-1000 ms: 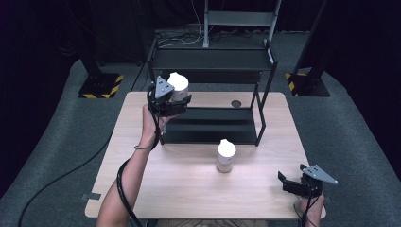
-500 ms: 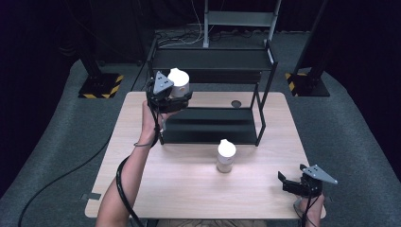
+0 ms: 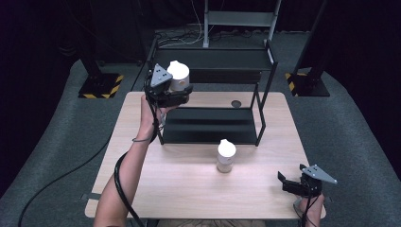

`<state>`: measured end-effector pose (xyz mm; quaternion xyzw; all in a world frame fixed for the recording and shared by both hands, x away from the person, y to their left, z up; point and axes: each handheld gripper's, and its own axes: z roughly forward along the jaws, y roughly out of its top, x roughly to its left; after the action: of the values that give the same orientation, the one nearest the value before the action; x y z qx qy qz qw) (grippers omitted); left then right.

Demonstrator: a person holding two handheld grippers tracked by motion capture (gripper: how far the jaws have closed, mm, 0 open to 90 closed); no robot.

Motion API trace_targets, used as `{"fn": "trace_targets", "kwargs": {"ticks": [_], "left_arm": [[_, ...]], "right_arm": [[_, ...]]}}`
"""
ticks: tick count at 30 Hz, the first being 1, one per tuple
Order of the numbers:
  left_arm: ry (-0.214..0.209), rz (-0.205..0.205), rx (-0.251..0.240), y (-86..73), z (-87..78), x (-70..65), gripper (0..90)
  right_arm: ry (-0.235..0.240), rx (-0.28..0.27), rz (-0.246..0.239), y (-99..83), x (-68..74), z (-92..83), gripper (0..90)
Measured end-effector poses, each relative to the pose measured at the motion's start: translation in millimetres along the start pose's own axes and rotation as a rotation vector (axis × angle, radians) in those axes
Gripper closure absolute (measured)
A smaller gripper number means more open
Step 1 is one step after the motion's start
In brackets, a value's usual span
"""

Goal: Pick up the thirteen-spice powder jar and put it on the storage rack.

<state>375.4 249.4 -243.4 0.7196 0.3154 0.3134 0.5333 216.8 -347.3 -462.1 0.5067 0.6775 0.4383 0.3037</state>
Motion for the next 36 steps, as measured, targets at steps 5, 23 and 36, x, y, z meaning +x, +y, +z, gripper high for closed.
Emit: {"fn": "trace_targets", "kwargs": {"ticks": [5,23,36], "left_arm": [[-0.002,-0.009,-0.005,3.1,-0.6,2.2,30.5],[-0.018,-0.016,-0.017,19.6,-1.8,6.9,30.4],[-0.028,-0.025,-0.041,31.3,-7.6,10.0,30.5]], "right_arm": [[0.001,-0.001,-0.001,-0.1,-0.1,-0.1,1.1],[0.003,-0.002,0.005,-0.4,-1.0,-0.2,1.2],[0.004,0.001,0.007,0.2,-1.4,0.2,1.2]]}}
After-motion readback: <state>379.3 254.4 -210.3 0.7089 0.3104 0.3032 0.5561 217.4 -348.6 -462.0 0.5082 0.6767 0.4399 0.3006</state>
